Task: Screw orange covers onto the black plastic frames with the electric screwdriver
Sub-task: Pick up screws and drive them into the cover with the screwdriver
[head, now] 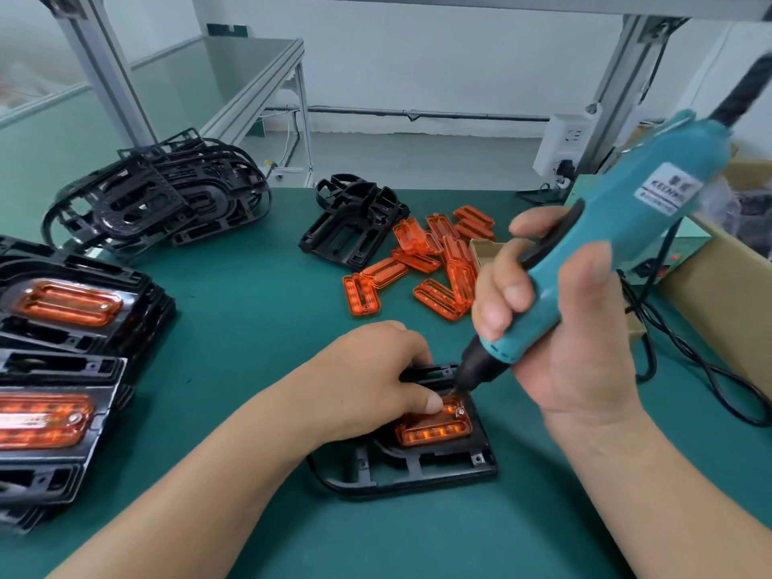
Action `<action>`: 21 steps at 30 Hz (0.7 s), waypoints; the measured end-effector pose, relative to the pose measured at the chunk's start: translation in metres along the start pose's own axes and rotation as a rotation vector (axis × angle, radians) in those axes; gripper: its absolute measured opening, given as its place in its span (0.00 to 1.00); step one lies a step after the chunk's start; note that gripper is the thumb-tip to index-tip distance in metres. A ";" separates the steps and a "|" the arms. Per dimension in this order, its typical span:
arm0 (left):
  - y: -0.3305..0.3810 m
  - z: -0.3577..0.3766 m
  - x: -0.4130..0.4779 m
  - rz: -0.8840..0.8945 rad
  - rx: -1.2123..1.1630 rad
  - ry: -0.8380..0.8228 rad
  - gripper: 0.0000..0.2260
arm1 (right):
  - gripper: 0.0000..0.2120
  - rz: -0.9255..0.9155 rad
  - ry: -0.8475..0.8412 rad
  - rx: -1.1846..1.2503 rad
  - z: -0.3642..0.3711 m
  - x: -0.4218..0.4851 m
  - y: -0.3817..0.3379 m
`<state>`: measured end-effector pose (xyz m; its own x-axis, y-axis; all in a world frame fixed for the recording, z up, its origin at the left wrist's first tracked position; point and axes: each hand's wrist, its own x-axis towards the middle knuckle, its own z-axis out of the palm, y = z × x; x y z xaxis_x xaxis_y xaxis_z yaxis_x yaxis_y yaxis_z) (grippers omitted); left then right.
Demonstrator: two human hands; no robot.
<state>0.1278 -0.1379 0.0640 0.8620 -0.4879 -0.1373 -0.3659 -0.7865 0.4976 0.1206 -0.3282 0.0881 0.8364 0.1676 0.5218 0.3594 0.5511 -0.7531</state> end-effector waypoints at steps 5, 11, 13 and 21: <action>-0.020 -0.009 0.005 -0.097 -0.493 0.144 0.12 | 0.20 0.064 0.339 0.142 -0.022 0.002 0.001; -0.028 -0.017 0.008 -0.115 -0.970 0.117 0.16 | 0.17 0.118 0.432 0.162 -0.037 0.006 0.009; -0.027 -0.013 0.008 -0.090 -0.938 0.100 0.11 | 0.17 0.129 0.421 0.172 -0.037 0.006 0.011; -0.018 -0.014 0.004 -0.012 -0.830 0.129 0.06 | 0.20 0.096 0.473 0.198 -0.031 0.007 0.011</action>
<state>0.1423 -0.1203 0.0670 0.9162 -0.3940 -0.0727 -0.0230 -0.2329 0.9722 0.1431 -0.3462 0.0713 0.9737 -0.1379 0.1816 0.2253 0.7033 -0.6742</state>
